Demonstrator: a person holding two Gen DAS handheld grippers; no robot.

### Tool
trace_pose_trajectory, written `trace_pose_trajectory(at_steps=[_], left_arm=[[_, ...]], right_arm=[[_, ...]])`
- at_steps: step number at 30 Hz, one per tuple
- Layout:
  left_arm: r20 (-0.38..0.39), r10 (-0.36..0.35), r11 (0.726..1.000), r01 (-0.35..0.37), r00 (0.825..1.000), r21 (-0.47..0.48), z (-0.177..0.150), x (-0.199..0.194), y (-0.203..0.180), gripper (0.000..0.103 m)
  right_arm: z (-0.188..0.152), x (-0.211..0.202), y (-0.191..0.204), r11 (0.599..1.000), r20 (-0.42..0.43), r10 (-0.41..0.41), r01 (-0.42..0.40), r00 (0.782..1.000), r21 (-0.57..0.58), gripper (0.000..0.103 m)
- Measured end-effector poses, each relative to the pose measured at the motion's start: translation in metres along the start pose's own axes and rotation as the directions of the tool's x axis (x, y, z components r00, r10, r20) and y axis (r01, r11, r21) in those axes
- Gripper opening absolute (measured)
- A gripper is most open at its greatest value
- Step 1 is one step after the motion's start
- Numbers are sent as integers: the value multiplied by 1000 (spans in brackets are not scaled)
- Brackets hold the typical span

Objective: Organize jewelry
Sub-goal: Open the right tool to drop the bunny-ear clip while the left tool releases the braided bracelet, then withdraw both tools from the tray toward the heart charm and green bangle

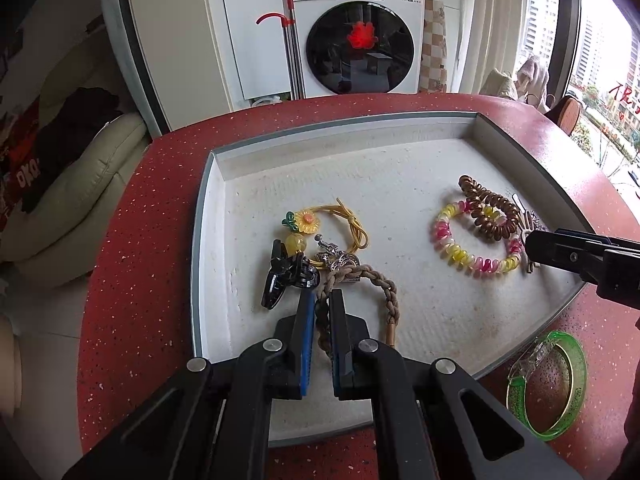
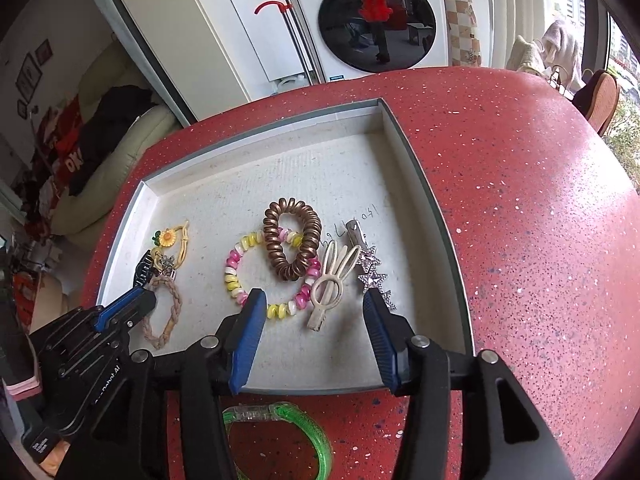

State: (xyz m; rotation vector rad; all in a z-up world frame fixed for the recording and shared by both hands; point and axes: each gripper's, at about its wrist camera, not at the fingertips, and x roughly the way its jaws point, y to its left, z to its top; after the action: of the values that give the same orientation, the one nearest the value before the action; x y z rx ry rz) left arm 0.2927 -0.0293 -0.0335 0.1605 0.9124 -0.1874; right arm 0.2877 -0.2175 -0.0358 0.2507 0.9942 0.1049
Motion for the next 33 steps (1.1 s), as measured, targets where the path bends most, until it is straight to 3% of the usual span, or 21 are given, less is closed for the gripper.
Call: trace_pose_trajectory(at_steps=[28,29,30,31,33], left_arm=[[48,1,1000,0,999,-26,6,-21,7,26],[50,0,1000,2,999,-30,6,-23,8,36],[51,-1,999,2,999,-35,5,-25,9,59],[51,12,999,-10,999,-45,4,-26,10,103],[90,40,998,-36,995,-45,2,-31,10,103]], right_arm=[[0,-28,-4,1000,61,13,-14,998,16,55],[-1,-29,-4,1000,63,13,-14,998,14,56],[-2,-30,-3,1000,61,10,-10,998,11,57],[-3,-31,-3,1000,62,7,-8,998,8,59],[-4,-33,-1,1000,71,4,-4,997,1,59]])
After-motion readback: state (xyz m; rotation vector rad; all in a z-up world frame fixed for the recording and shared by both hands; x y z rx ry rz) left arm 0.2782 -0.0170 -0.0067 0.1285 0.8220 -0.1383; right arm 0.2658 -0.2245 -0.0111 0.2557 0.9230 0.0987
